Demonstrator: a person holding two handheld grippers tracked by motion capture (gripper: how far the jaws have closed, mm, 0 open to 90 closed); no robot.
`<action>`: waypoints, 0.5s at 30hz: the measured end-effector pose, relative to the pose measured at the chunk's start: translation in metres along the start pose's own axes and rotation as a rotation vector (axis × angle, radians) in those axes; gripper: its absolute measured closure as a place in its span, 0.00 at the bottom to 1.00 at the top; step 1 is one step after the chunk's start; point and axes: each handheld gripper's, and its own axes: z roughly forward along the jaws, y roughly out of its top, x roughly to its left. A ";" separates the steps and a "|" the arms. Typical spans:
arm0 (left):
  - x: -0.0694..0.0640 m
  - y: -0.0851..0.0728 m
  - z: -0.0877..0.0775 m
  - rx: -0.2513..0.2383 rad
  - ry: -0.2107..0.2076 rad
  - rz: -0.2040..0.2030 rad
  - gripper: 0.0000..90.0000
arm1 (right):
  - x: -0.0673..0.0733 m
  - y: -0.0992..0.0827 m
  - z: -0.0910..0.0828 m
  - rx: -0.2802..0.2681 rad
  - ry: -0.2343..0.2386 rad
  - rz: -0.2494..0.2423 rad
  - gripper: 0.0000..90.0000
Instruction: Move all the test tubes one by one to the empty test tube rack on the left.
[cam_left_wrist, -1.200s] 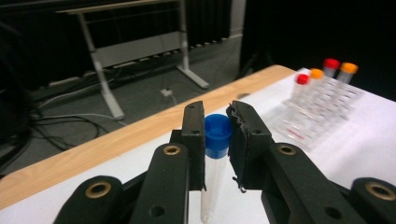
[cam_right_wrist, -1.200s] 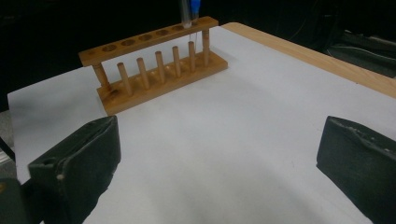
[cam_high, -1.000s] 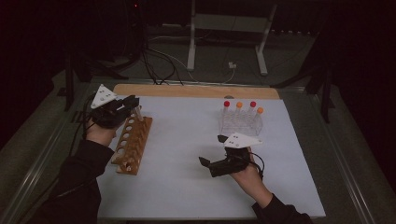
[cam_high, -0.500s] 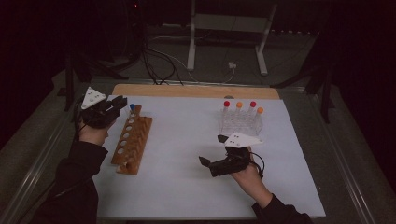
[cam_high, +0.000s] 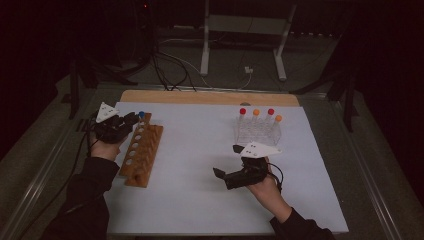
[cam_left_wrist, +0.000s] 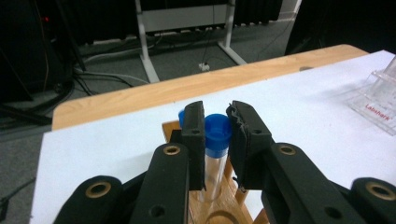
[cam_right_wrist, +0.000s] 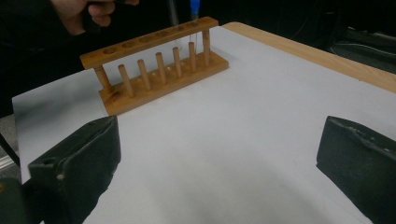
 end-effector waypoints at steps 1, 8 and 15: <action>0.000 -0.002 0.001 0.004 0.001 0.002 0.86 | 0.000 0.000 0.000 0.000 0.000 0.001 0.00; -0.003 -0.010 0.008 0.043 0.014 0.010 0.86 | -0.001 -0.001 0.000 0.003 0.007 0.005 0.00; -0.003 -0.018 0.012 0.055 0.021 0.012 0.86 | -0.001 -0.001 0.000 0.000 0.010 0.009 0.00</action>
